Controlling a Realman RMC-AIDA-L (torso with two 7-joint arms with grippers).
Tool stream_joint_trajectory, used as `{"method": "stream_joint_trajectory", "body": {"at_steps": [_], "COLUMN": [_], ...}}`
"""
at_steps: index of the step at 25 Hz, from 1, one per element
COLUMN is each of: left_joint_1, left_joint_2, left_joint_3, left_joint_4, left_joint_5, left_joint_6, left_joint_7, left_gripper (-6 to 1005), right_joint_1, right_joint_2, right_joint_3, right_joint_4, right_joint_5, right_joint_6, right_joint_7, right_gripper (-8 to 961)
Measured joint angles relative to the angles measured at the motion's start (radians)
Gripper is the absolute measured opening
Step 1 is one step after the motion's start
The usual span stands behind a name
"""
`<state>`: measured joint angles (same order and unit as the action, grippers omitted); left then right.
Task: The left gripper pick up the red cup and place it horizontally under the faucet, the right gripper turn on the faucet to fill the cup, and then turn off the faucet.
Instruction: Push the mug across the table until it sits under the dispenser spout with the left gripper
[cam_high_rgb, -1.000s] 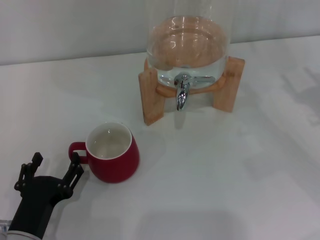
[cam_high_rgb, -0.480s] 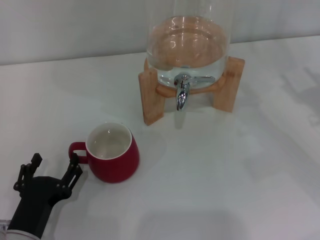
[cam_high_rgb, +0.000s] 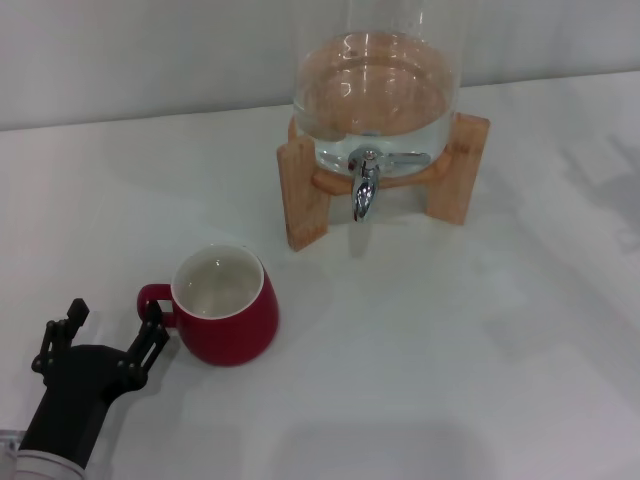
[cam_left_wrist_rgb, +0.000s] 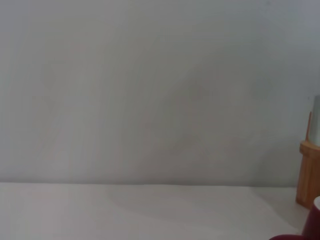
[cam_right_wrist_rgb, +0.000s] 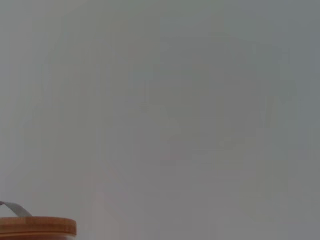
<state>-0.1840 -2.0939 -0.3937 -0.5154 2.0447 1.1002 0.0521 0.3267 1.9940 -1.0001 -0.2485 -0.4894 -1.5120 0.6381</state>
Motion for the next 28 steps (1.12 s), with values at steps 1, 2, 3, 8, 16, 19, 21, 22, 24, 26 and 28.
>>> {"method": "stream_joint_trajectory", "body": {"at_steps": [1, 2, 3, 8, 16, 19, 21, 22, 24, 26, 28], "left_joint_1": [-0.001, -0.003, -0.004, -0.015, -0.036, -0.038, -0.039, -0.039, -0.039, -0.038, -0.038], "left_joint_2": [0.000, 0.000, 0.000, 0.001, 0.001, 0.001, 0.002, 0.002, 0.003, 0.003, 0.003], "left_joint_3": [-0.001, -0.001, -0.001, -0.004, -0.005, -0.005, -0.005, -0.005, -0.005, -0.005, -0.005], "left_joint_4": [0.000, 0.000, 0.000, 0.004, 0.012, 0.014, 0.014, 0.014, 0.015, 0.016, 0.016], "left_joint_5": [0.000, 0.000, 0.000, 0.000, 0.000, 0.000, 0.000, 0.000, 0.000, 0.000, 0.001], "left_joint_6": [-0.002, -0.003, -0.003, -0.006, -0.030, -0.031, -0.031, -0.031, -0.031, -0.031, -0.031], "left_joint_7": [0.000, 0.000, 0.000, 0.000, -0.003, -0.016, -0.024, -0.026, -0.028, -0.035, -0.045], "left_gripper": [875, 875, 875, 874, 875, 875, 872, 871, 869, 866, 864], "right_joint_1": [0.000, 0.000, 0.000, 0.000, 0.000, 0.000, 0.000, 0.000, 0.000, 0.000, 0.001], "right_joint_2": [0.000, 0.000, -0.001, -0.002, -0.003, -0.003, -0.003, -0.003, -0.003, -0.003, -0.003], "right_joint_3": [0.000, 0.000, 0.000, 0.000, 0.000, 0.000, 0.000, 0.000, 0.000, 0.000, 0.000], "right_joint_4": [0.000, 0.000, 0.000, 0.000, 0.000, 0.000, 0.000, 0.000, 0.000, 0.000, 0.000], "right_joint_5": [0.000, 0.000, 0.000, 0.000, 0.001, 0.002, 0.002, 0.002, 0.002, 0.001, 0.001], "right_joint_6": [0.000, 0.000, -0.001, -0.001, 0.000, 0.001, 0.001, 0.002, 0.002, 0.002, 0.002], "right_joint_7": [0.000, 0.000, 0.000, 0.000, 0.000, 0.000, 0.000, 0.000, 0.000, 0.000, 0.000], "right_gripper": [779, 779, 779, 779, 779, 779, 779, 779, 779, 779, 779]}}
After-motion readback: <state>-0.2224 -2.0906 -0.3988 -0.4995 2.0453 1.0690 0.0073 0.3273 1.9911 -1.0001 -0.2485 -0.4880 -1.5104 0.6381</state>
